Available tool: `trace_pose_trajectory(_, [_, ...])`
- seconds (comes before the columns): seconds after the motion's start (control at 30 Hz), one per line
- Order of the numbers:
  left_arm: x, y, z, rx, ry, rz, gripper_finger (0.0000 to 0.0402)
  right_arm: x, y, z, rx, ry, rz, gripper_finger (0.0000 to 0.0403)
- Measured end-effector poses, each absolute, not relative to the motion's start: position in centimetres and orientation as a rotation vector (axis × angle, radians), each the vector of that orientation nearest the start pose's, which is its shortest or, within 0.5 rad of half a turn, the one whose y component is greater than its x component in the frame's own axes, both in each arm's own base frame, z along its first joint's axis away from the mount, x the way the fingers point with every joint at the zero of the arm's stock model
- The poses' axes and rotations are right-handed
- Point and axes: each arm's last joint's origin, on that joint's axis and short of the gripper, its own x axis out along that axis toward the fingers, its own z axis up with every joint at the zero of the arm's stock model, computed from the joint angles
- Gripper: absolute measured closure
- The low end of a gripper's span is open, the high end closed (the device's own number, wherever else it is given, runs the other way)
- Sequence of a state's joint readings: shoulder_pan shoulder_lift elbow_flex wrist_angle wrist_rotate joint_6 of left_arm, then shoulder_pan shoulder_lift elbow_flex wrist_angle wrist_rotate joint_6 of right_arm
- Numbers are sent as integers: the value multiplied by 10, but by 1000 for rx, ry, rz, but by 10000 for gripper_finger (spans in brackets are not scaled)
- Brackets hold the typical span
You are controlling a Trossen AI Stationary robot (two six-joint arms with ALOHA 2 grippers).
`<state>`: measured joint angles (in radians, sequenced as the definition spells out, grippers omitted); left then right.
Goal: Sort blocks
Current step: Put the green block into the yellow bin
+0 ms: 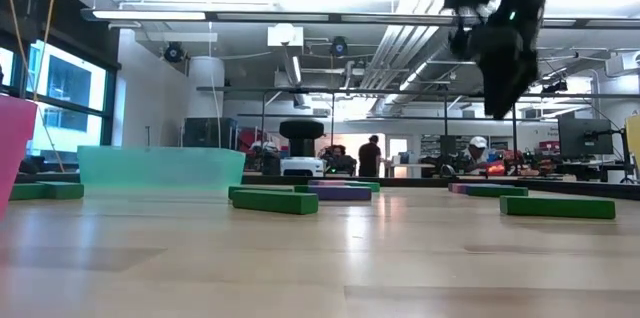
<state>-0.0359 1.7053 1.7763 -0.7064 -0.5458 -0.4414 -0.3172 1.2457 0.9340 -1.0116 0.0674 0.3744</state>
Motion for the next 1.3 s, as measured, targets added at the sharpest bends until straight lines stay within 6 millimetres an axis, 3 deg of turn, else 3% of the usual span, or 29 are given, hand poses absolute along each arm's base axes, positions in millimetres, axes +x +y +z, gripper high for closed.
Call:
trace_pose_trajectory(0.27, [360, -18, 376, -250, 625, 618, 401, 225, -87, 199, 415, 1437, -504, 211])
trace_pose_trajectory(0.47, [353, -32, 371, -247, 673, 652, 401, 223, -87, 180, 394, 1614, -547, 211])
trace_pose_trajectory(0.8, [350, -36, 370, -222, 673, 678, 401, 225, -115, 153, 454, 1674, -544, 211])
trace_pose_trajectory(1.0, [351, -35, 370, -207, 673, 684, 401, 230, -120, 137, 504, 1697, -485, 212])
trace_pose_trajectory(1.13, [351, -35, 370, -191, 678, 681, 401, 234, -117, 129, 508, 1718, -449, 241])
trace_pose_trajectory(1.3, [350, -35, 370, -187, 680, 681, 401, 235, -111, 133, 476, 1708, -439, 330])
